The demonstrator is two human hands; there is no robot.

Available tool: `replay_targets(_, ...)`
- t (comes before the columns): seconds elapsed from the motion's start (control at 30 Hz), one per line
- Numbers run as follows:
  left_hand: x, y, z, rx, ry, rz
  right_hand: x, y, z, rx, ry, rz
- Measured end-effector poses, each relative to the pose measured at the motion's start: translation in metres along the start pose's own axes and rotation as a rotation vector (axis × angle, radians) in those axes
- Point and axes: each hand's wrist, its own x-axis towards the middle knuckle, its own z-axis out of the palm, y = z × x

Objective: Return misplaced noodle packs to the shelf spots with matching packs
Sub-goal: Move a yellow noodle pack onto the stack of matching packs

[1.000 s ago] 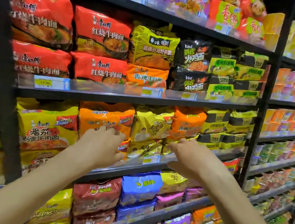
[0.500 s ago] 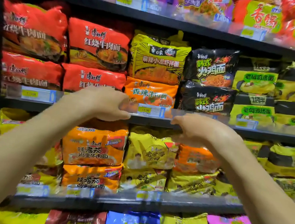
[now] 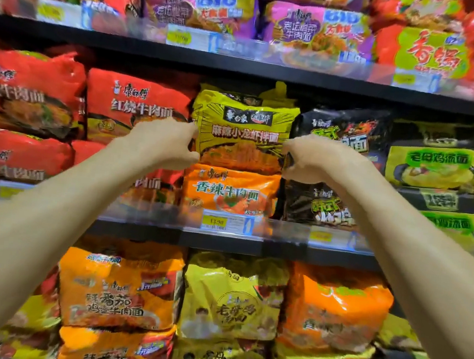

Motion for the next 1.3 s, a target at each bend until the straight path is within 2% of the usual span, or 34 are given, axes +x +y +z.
replay_targets(0.1, 0.009, 0.000, 0.007, 0.016, 0.150, -0.002, 0.014, -0.006, 0.002, -0.012, 0.092, 0.007)
replay_targets(0.3, 0.032, 0.001, 0.018, -0.222, 0.421, 0.065, 0.029, -0.012, 0.004, 0.055, 0.227, 0.052)
replay_targets(0.37, 0.039, 0.001, 0.024, -0.286, 0.423, 0.080, 0.032, -0.013, 0.009, 0.095, 0.264, 0.061)
replay_targets(0.57, 0.052, 0.012, 0.053, -0.454, 0.260, 0.073, 0.044, -0.024, 0.042, 0.324, 0.362, 0.083)
replay_targets(0.7, 0.054, 0.016, 0.067, -0.557, 0.307, 0.053, 0.061, -0.025, 0.055, 0.363, 0.484, 0.150)
replay_targets(0.87, 0.047, 0.019, 0.071, -0.620, 0.346, 0.057, 0.069, -0.023, 0.062, 0.425, 0.479, 0.200)
replay_targets(1.1, 0.025, 0.013, 0.070, -0.709, 0.539, 0.146, 0.040, -0.021, 0.067, 0.540, 0.717, 0.126)
replay_targets(1.23, 0.012, 0.009, 0.068, -0.766, 0.599, 0.157, 0.023, -0.020, 0.064, 0.598, 0.726, 0.080)
replay_targets(1.3, 0.008, 0.009, 0.069, -0.827, 0.579, 0.188, 0.019, -0.019, 0.063, 0.570, 0.700, 0.090)
